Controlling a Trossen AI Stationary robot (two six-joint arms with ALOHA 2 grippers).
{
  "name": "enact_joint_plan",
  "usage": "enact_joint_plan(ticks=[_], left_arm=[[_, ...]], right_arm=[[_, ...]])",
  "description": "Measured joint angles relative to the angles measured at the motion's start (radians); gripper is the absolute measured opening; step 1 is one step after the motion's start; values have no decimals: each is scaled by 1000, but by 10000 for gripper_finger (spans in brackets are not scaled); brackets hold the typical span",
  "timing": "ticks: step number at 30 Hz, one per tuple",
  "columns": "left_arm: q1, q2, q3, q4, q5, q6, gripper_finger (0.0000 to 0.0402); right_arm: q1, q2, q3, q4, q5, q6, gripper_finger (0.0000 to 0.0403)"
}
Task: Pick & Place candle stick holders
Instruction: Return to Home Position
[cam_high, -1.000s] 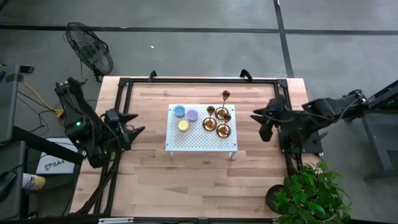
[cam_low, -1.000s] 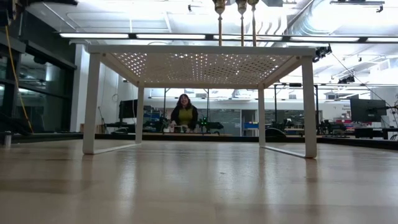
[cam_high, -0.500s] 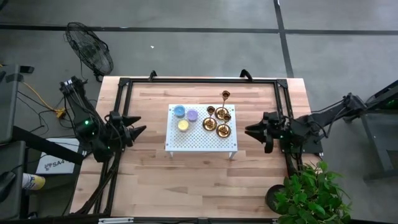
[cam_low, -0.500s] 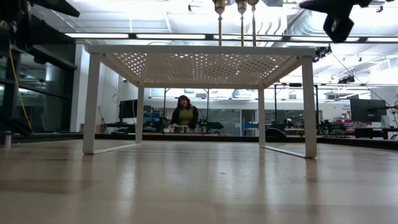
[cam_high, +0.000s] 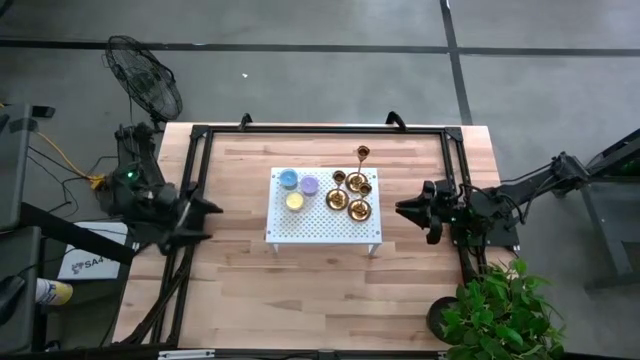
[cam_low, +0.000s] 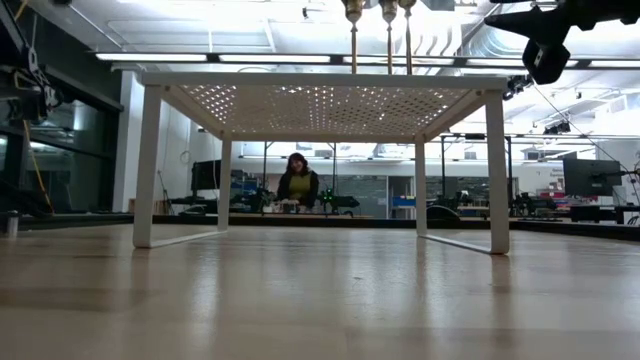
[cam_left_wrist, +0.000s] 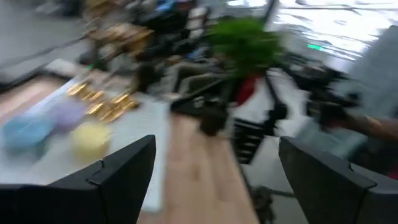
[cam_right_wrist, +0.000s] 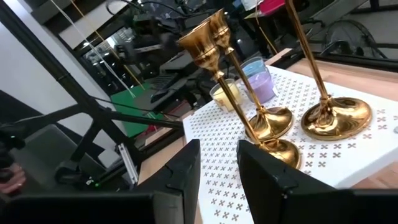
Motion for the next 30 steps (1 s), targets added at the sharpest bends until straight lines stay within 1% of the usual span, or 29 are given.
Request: enact_joint_plan(ticks=[2, 4, 6, 9, 11, 13, 16, 19, 23, 27, 29, 30], left_arm=[[0, -4, 0, 87, 83, 143, 335], [0, -9, 0, 137, 151, 237, 335], [0, -12, 0, 158, 195, 285, 335], [3, -24, -28, 214, 220, 324, 335], [22, -41, -78, 288, 252, 339, 335], [59, -57, -154, 405, 305, 361, 335], [139, -68, -281, 606, 376, 396, 335], [228, -92, -376, 719, 452, 386, 335], [351, -131, -454, 728, 525, 327, 335], [438, -242, -489, 673, 607, 328, 335], [473, -317, -503, 616, 606, 322, 335], [489, -328, -516, 603, 604, 316, 335]], right_arm=[[0, 0, 0, 0, 4, 0, 101], [0, 0, 0, 0, 4, -1, 101], [0, 0, 0, 0, 4, -4, 101], [0, 0, 0, -1, 6, -4, 101], [0, 0, 0, -1, 7, -4, 101], [0, 0, 0, -1, 7, -5, 101], [0, 0, 0, -1, 7, -5, 101], [0, 0, 0, -1, 7, -4, 101], [0, 0, 0, -1, -1, 9, 101], [0, 1, 1, -1, -15, 15, 101], [0, 1, 1, -1, -21, 15, 101], [0, 1, 1, -1, -27, 15, 101]])
